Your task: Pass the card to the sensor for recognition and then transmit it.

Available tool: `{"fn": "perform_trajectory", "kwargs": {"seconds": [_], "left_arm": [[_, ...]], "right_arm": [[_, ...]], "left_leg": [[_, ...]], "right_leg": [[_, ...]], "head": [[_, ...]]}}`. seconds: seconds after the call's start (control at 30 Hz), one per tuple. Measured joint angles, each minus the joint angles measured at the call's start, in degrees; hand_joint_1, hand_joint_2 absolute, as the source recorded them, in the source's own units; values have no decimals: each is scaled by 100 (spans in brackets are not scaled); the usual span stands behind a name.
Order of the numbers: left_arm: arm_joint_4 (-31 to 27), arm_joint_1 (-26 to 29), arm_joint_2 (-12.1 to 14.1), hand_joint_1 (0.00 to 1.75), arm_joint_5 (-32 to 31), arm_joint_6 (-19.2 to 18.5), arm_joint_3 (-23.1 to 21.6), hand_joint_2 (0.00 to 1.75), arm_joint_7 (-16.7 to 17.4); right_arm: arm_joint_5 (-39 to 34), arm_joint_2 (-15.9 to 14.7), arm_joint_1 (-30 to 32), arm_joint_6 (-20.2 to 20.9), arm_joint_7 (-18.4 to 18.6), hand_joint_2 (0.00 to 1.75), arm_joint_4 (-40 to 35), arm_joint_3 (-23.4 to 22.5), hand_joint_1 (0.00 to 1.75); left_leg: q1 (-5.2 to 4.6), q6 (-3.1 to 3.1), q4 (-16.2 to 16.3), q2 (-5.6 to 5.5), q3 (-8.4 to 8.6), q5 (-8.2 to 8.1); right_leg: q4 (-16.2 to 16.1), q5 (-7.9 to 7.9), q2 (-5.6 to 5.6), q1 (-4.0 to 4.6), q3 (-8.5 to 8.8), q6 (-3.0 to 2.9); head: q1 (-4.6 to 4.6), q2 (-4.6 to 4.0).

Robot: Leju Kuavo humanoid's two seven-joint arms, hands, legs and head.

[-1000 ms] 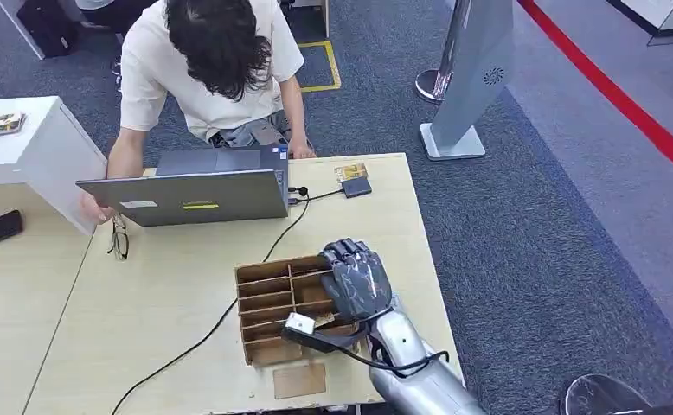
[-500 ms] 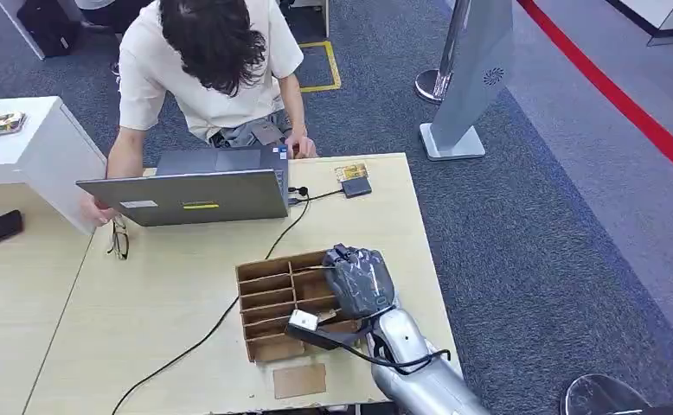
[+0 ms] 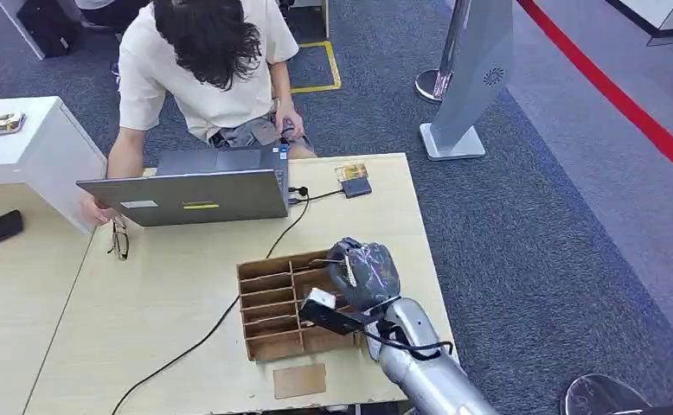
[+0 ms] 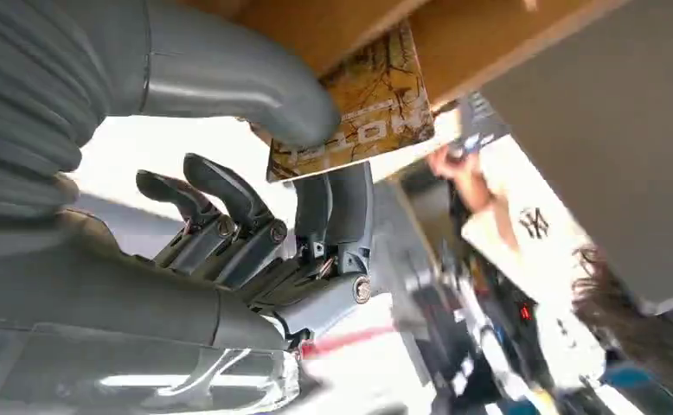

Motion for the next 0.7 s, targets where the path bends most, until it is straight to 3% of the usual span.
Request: {"fn": "perform_trajectory", "kwargs": {"seconds": [0.27,0.7], "left_arm": [[0,4,7,0,96,0,15,0,-44],[0,5,7,0,179,4,24,0,-52]], "right_arm": [[-1657,-253,219,1159,-609,175,-976,-474,175],[-3204,-529,468,2491,-1106,175,-1713,-1157,175]], "left_leg": [[-1,0,0,-1,-1,0],[-1,0,1,-1,-1,0]], "right_leg": [[-1,0,-1,0,-1,0],[-1,0,-1,0,-1,0]], "head": [[2,0],[2,0]]}}
